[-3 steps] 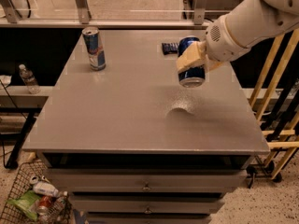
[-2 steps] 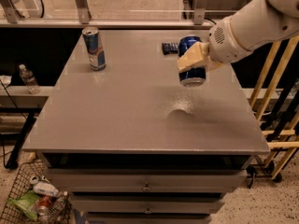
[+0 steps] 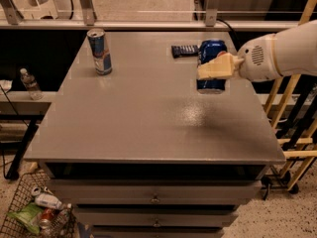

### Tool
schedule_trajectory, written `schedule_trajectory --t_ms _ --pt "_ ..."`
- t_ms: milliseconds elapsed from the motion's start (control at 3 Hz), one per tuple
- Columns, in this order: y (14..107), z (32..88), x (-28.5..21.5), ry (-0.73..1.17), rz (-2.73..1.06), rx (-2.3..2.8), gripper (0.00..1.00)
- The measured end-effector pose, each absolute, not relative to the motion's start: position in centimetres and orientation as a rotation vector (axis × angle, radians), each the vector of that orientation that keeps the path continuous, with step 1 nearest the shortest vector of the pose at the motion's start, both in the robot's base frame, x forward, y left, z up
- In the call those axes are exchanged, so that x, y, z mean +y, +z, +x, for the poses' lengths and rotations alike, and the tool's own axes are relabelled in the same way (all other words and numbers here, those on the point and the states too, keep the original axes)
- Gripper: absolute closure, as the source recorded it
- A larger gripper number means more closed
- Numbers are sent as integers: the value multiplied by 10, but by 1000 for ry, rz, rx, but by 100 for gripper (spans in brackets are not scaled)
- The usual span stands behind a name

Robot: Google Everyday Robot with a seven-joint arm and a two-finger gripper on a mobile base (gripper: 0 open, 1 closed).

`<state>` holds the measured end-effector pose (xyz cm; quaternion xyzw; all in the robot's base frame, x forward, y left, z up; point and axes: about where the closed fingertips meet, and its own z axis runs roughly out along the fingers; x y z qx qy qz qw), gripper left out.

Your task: Place pepsi can upright

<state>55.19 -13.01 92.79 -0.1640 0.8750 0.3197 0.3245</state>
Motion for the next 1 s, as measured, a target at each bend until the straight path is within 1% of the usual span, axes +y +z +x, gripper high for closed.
schedule_trajectory --t_ms 333,1000 --pt "926 541 -134 903 -453 2181 100" --pt "933 536 -131 859 -579 2094 100"
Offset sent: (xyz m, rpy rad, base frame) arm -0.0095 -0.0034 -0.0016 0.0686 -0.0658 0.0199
